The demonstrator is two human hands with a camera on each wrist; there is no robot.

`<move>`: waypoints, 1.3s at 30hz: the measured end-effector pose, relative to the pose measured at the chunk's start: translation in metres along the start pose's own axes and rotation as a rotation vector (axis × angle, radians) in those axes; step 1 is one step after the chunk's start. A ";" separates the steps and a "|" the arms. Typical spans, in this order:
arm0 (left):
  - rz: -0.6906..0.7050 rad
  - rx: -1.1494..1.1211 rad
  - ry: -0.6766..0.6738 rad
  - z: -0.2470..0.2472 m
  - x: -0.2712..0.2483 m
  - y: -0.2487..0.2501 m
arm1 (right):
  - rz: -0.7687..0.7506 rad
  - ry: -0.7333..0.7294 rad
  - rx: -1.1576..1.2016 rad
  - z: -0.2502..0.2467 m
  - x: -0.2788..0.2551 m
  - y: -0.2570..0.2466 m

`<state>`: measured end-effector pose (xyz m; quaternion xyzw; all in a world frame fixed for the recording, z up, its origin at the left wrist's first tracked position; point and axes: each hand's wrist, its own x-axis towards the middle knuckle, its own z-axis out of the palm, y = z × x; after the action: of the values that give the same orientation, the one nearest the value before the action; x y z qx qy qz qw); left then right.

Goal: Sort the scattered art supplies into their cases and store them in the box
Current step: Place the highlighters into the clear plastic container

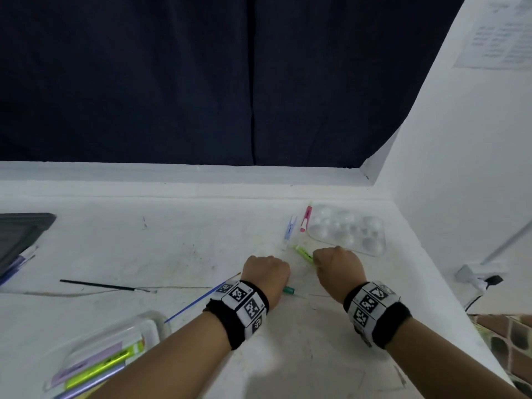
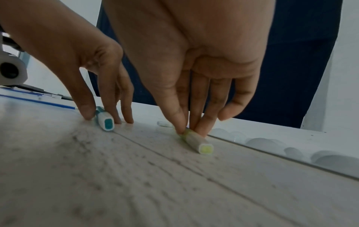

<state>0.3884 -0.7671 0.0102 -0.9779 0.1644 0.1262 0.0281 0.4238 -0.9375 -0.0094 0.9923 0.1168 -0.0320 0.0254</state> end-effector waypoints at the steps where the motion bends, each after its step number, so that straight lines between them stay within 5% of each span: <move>1: 0.005 -0.004 0.009 0.000 -0.004 -0.001 | 0.017 0.006 0.053 -0.001 -0.003 -0.003; 13: 0.027 -0.617 0.462 0.008 -0.128 -0.058 | -0.001 0.089 0.942 -0.012 -0.048 -0.059; 18: -0.146 -0.913 0.665 0.010 -0.198 -0.100 | -0.102 -0.034 1.335 -0.033 -0.061 -0.113; 25: -0.306 -1.003 0.608 0.042 -0.275 -0.164 | -0.252 -0.209 1.558 -0.040 -0.069 -0.192; 31: -0.408 -0.821 0.596 0.061 -0.314 -0.199 | -0.307 -0.164 1.533 -0.039 -0.061 -0.234; 39: -0.348 -0.712 0.573 0.070 -0.320 -0.206 | -0.326 -0.277 1.592 -0.029 -0.056 -0.255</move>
<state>0.1464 -0.4652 0.0269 -0.9350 -0.0539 -0.1062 -0.3339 0.3118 -0.7008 0.0119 0.6711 0.1974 -0.2306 -0.6765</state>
